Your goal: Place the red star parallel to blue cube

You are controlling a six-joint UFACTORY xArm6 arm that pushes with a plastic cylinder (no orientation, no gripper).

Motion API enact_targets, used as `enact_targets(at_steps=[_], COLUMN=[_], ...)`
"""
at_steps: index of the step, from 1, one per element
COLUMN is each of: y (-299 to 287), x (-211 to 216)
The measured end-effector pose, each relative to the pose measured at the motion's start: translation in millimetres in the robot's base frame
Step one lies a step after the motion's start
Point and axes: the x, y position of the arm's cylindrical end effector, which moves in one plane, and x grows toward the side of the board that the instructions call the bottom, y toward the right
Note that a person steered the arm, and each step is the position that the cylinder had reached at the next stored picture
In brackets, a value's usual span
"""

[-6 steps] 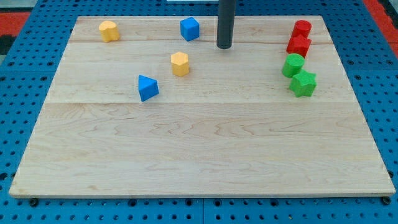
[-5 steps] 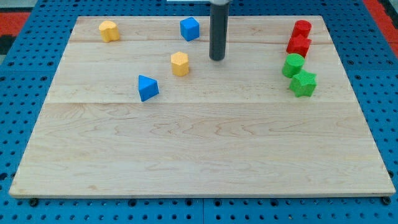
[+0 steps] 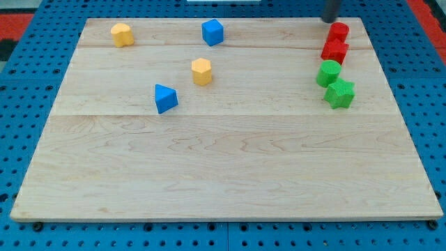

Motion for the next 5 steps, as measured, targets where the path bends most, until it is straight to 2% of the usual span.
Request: enact_targets(at_steps=[1, 2, 3, 4, 5], y=[53, 14, -42, -140, -110], x=[56, 94, 93, 67, 60])
